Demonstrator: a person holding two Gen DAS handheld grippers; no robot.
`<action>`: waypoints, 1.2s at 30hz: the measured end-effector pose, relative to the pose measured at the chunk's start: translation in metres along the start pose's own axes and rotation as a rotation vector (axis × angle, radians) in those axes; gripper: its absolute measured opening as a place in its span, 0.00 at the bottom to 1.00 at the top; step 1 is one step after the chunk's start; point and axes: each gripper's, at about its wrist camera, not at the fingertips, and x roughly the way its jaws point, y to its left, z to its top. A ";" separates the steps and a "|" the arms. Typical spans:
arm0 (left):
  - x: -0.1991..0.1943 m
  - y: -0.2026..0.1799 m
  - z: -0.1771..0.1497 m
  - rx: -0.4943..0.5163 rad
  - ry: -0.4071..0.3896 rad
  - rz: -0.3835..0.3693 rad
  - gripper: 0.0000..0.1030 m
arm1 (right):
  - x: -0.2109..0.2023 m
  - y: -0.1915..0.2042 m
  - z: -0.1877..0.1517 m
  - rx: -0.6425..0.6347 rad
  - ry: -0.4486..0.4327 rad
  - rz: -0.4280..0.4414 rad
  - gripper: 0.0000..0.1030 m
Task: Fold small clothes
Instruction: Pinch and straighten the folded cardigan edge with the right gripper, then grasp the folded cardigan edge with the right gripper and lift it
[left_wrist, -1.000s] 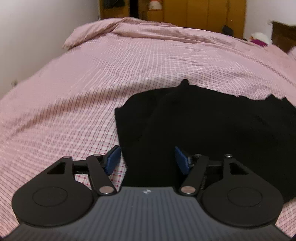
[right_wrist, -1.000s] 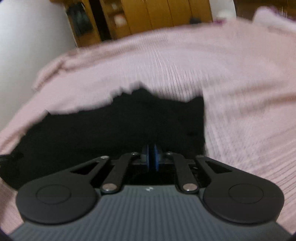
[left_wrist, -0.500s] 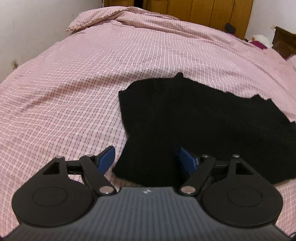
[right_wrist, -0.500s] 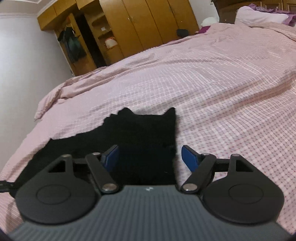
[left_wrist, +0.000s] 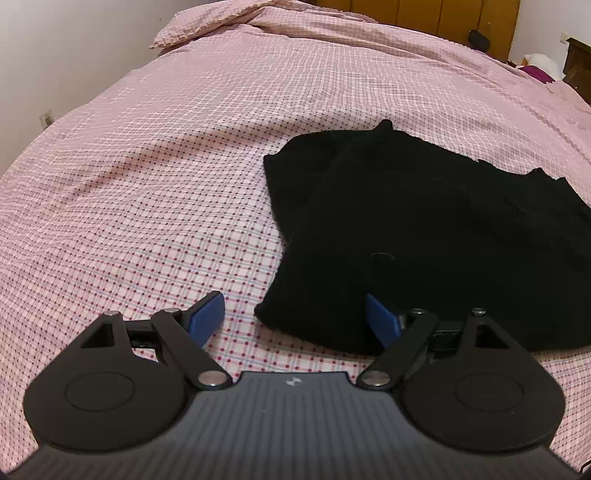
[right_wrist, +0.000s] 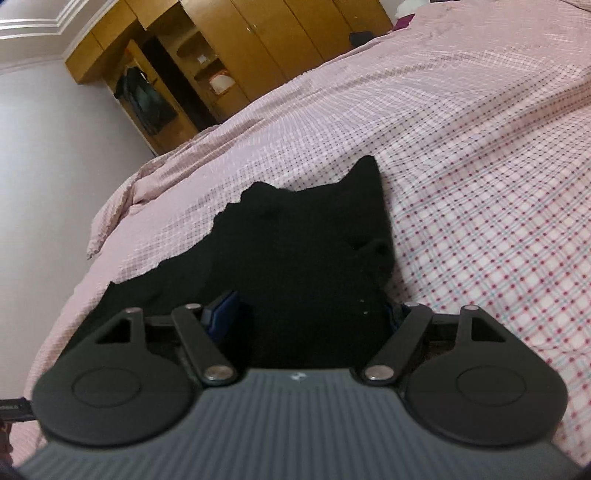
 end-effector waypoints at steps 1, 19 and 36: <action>0.001 0.000 0.000 0.002 0.001 0.000 0.84 | 0.001 0.000 0.000 -0.002 0.001 0.001 0.73; 0.004 0.000 -0.001 0.005 0.005 -0.002 0.85 | 0.001 -0.007 -0.003 0.080 0.004 0.067 0.34; -0.010 0.011 -0.003 -0.006 -0.012 -0.016 0.86 | -0.007 -0.010 0.012 0.223 -0.031 0.106 0.24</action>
